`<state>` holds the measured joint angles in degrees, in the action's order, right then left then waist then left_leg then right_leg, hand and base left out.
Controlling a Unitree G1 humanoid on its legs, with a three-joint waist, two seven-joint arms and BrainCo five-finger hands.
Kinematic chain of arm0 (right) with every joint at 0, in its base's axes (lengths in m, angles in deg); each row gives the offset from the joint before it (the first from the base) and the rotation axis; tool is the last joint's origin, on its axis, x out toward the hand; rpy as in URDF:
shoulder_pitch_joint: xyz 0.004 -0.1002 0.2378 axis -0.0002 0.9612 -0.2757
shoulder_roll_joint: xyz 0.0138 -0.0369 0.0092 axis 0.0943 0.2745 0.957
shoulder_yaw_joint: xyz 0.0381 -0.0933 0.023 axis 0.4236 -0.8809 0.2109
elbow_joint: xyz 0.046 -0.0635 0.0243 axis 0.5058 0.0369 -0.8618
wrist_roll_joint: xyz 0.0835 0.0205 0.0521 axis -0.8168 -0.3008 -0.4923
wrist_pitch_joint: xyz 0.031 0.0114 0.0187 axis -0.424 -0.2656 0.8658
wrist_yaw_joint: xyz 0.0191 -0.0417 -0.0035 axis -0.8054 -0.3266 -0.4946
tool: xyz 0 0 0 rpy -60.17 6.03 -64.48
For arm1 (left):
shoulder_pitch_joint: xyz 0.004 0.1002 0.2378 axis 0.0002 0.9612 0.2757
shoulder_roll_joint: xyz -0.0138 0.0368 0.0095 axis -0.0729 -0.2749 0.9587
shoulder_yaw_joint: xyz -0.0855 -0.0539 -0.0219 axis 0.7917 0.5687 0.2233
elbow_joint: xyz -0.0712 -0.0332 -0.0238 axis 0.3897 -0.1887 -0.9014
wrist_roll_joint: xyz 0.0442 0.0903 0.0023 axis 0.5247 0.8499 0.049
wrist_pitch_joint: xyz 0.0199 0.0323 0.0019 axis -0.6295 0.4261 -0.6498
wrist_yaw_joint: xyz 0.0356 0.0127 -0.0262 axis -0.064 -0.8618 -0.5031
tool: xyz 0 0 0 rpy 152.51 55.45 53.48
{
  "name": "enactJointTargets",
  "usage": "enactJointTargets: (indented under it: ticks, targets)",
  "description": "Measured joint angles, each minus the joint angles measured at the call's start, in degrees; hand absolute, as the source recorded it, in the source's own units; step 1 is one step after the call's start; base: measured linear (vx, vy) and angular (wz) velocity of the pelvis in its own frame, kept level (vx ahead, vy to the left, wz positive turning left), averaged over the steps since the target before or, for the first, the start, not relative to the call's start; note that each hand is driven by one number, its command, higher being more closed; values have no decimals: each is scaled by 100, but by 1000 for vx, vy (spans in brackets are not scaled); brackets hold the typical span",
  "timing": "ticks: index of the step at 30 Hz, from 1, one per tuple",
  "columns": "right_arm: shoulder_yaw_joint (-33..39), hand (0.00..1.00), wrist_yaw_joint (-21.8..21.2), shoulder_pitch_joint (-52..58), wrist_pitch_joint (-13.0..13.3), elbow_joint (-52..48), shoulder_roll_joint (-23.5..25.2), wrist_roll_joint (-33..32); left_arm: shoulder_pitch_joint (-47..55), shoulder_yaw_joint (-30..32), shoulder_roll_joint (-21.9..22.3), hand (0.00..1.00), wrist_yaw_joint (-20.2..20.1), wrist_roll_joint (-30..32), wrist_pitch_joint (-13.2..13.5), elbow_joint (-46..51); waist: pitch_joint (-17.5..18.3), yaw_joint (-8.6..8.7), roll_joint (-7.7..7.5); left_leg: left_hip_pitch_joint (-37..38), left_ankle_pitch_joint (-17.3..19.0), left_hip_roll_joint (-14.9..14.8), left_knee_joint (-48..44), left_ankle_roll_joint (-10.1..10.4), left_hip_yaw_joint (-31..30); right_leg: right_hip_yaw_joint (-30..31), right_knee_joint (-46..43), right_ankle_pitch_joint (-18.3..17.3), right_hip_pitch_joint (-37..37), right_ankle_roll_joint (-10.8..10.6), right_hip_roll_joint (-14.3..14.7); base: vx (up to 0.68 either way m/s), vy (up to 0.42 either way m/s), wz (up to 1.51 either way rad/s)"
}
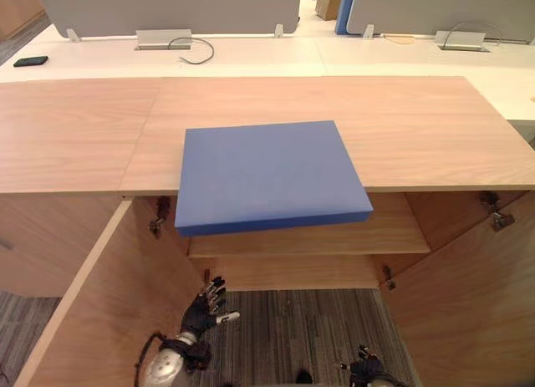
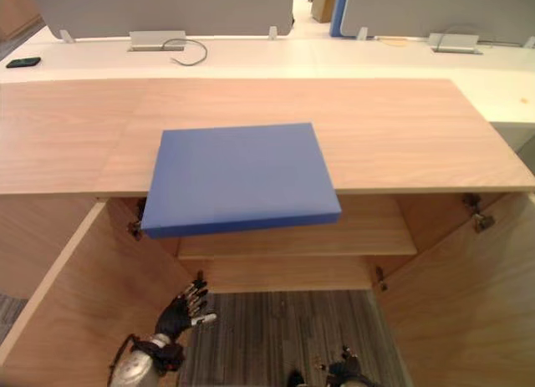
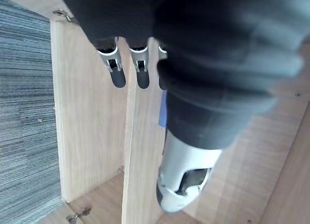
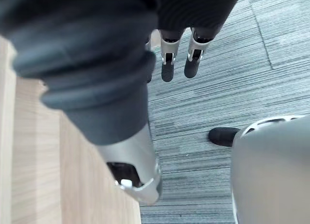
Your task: Walk over to the cabinet, pick up the folder, carry it to the office cabinet, place the folder inside the office cabinet, then close the office cabinet door
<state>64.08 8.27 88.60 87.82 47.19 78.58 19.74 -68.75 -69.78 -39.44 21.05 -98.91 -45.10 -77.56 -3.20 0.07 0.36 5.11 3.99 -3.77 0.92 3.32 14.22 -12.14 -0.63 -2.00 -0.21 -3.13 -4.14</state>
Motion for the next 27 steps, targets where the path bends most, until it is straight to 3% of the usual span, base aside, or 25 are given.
enactJointTargets:
  ticks: [3,5,6,8,11,18,27]
  targets:
    - [-4,0,-110,-25,-6,192,-162,16,7,-215,-872,0,-317,-328,-60,494,69,41,107,39,31,52,-30,-38,-136,-5,144,57,-140,-1,-23,77,19,8]
    - [-7,0,-188,-36,0,332,-327,22,26,-397,-1718,0,-645,-527,-75,1047,120,52,210,111,126,58,-85,-68,-189,-6,181,72,-264,5,-54,61,49,3]
    - [-7,0,-213,-33,1,372,-360,31,32,-443,-1946,0,-742,-579,-76,1172,130,55,221,116,161,57,-141,-66,-201,-8,183,72,-306,5,-65,37,34,6]
    - [6,0,-296,-41,4,469,-464,191,81,-625,-2940,0,-1094,-604,-112,1726,153,53,242,125,243,82,-316,-106,-241,-8,177,73,-395,5,-131,10,35,4]
    - [62,0,-431,-56,2,546,-510,243,354,-679,-3835,0,-1596,-615,-144,2230,157,56,256,135,264,149,-384,-114,-287,-9,177,73,-447,5,-204,-11,45,3]
    - [269,0,-629,-101,14,675,-533,243,1075,-563,-4165,0,-2211,-1191,-243,2302,181,-58,292,108,291,172,-434,-144,-505,-18,163,73,-492,3,-238,-45,24,10]
    - [270,0,-731,-93,64,700,-571,245,1871,118,-3977,0,-2281,-1429,-305,2448,206,-279,328,89,279,145,-359,-141,-695,-36,183,72,-494,0,-192,-102,-20,5]
